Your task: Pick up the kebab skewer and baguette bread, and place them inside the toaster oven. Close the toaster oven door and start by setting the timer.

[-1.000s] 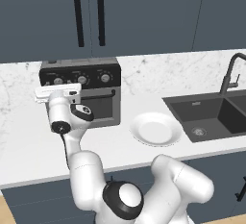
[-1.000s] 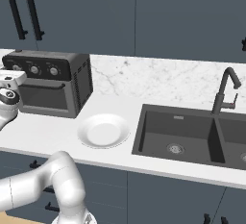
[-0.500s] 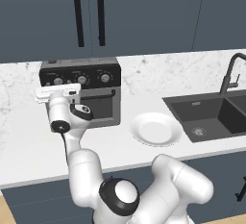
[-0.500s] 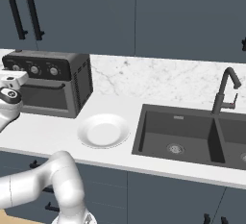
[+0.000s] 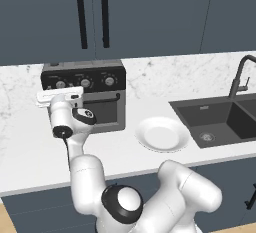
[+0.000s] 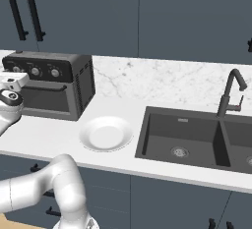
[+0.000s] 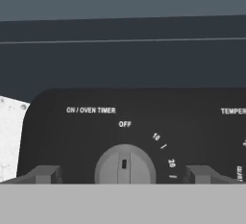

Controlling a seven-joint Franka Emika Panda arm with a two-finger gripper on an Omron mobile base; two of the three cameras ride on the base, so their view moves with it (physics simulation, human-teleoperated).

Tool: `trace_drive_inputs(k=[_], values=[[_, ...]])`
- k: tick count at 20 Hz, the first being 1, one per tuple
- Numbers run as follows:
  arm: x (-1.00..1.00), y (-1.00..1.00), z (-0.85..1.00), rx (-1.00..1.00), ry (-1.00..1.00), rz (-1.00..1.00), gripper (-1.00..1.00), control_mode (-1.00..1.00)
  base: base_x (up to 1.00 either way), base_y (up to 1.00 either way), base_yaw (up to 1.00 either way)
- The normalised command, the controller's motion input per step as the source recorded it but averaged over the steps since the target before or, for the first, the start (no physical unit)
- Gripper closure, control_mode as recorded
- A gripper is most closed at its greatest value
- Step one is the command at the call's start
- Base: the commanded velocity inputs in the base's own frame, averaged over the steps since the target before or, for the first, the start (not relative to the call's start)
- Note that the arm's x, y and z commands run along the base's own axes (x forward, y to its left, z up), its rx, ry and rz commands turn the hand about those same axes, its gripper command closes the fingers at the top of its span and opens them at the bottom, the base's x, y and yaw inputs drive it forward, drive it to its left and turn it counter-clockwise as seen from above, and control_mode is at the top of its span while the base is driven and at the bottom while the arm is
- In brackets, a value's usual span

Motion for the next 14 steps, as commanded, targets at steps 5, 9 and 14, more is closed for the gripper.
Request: trace_drive_inputs(k=[5,9,14], values=[[0.0,0.04,0.0,0.0,-0.01,0.0,-1.0,-1.0,0.0,0.0,0.0],[0.0,0.0,0.0,0.0,-0.01,0.0,-1.0,-1.0,0.0,0.0,0.0],[0.0,0.0,0.0,0.0,-0.02,0.0,1.0,-1.0,0.0,0.0,0.0]])
